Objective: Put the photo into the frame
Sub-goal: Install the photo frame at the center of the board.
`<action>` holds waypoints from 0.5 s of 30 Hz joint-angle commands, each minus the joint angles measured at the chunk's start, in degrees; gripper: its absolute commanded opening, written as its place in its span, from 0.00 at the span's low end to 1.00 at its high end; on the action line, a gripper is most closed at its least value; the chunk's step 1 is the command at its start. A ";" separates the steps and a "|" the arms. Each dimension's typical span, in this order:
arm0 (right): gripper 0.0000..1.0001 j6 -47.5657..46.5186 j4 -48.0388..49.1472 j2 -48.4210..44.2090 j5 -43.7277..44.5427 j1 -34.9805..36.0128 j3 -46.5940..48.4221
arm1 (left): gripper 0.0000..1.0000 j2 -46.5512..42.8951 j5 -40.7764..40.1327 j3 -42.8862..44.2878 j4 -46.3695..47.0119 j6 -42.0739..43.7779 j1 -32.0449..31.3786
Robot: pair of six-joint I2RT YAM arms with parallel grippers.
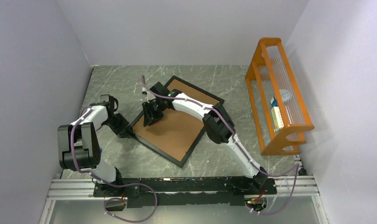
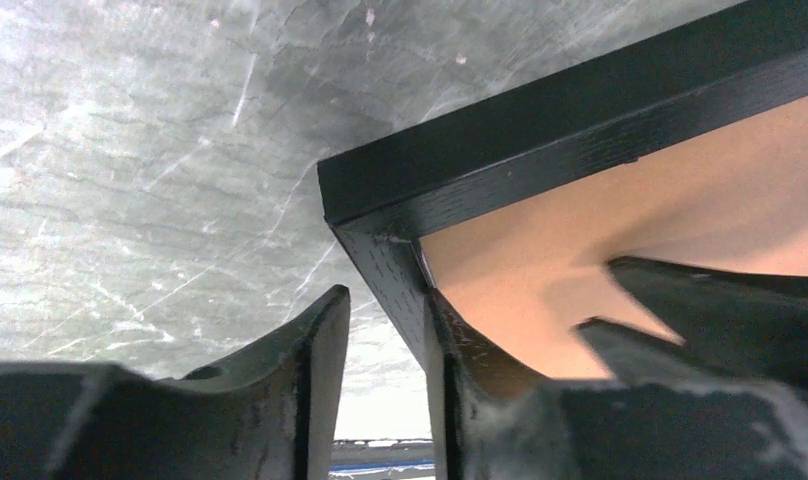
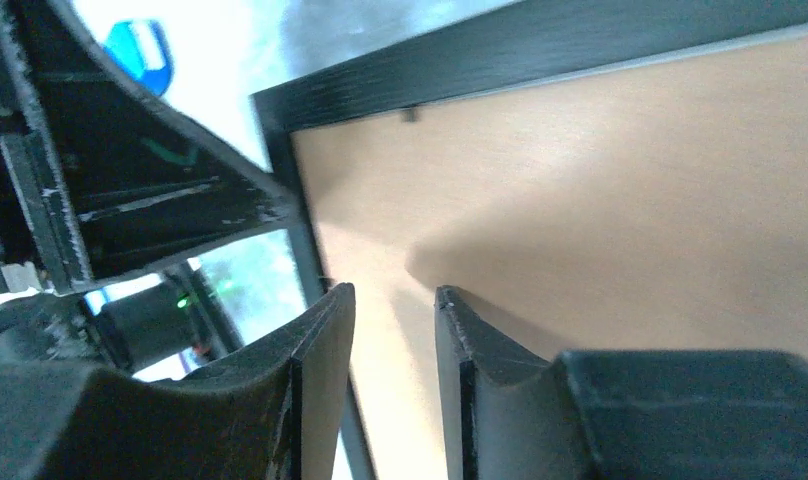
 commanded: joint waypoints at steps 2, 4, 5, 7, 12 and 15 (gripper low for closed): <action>0.42 -1.74 4.65 -10.71 14.33 -7.96 -5.80 | 0.45 -0.86 1.23 0.02 4.32 0.33 0.11; 0.46 -2.17 6.60 -14.38 17.22 -10.53 -8.06 | 0.48 -1.03 2.28 0.45 5.24 0.31 0.16; 0.48 -2.54 6.95 -15.76 19.96 -11.73 -8.84 | 0.49 -1.10 2.50 0.78 5.59 0.28 0.16; 0.54 -3.64 6.82 -17.42 25.15 -14.26 -9.43 | 0.52 -1.36 2.59 1.31 6.14 -0.07 0.24; 0.75 -5.72 1.20 -14.55 34.92 -21.47 -2.94 | 0.66 -4.19 0.96 1.92 7.09 -1.80 0.44; 0.82 -5.44 -0.29 -11.88 37.61 -24.76 0.11 | 0.74 -5.75 -0.67 1.49 7.22 -2.71 0.45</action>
